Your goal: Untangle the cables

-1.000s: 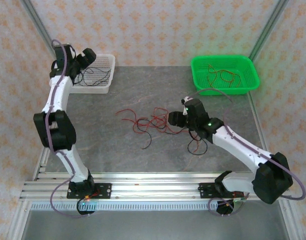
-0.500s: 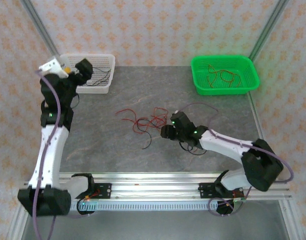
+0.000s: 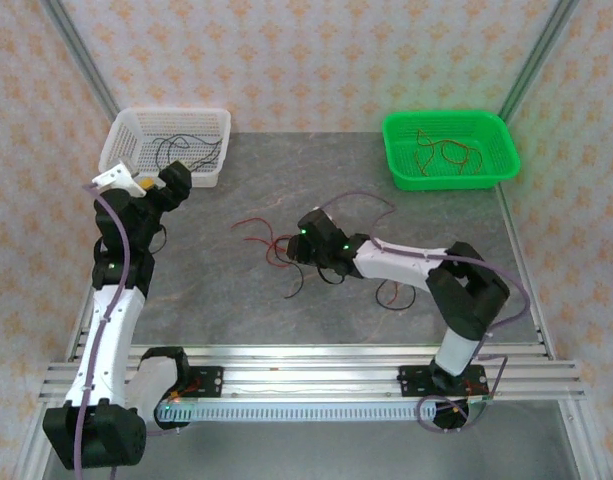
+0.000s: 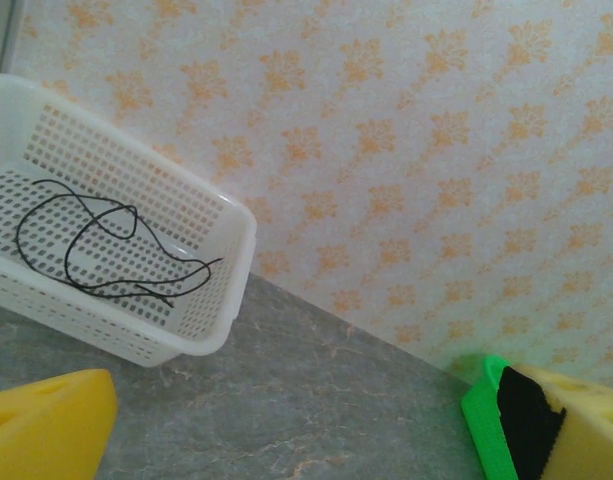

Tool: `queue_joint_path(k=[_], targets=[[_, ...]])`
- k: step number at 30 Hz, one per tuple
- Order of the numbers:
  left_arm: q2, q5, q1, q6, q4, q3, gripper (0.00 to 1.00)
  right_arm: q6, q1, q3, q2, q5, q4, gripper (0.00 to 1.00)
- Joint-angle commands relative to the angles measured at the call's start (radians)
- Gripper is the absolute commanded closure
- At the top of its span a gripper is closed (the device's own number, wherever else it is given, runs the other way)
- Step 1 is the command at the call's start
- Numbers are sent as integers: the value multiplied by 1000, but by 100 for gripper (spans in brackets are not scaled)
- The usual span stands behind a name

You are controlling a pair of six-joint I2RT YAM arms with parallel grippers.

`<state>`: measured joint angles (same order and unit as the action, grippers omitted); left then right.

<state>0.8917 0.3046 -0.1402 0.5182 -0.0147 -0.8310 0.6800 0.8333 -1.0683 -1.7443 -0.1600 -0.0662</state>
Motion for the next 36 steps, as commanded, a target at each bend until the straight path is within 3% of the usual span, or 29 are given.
queue_joint_path(k=[1,13,26,36], targets=[[-16,-33,-7,-39,88,-13,3,61,2,-48,-47,61,6,62],[10,-15,-7,-72,94,-5,4,82,8,-143,-166,91,-18,68],[19,-13,-7,-85,87,-4,4,110,24,-118,-161,99,-29,70],[28,-17,-7,-86,88,-2,4,102,24,-150,-196,88,-22,77]])
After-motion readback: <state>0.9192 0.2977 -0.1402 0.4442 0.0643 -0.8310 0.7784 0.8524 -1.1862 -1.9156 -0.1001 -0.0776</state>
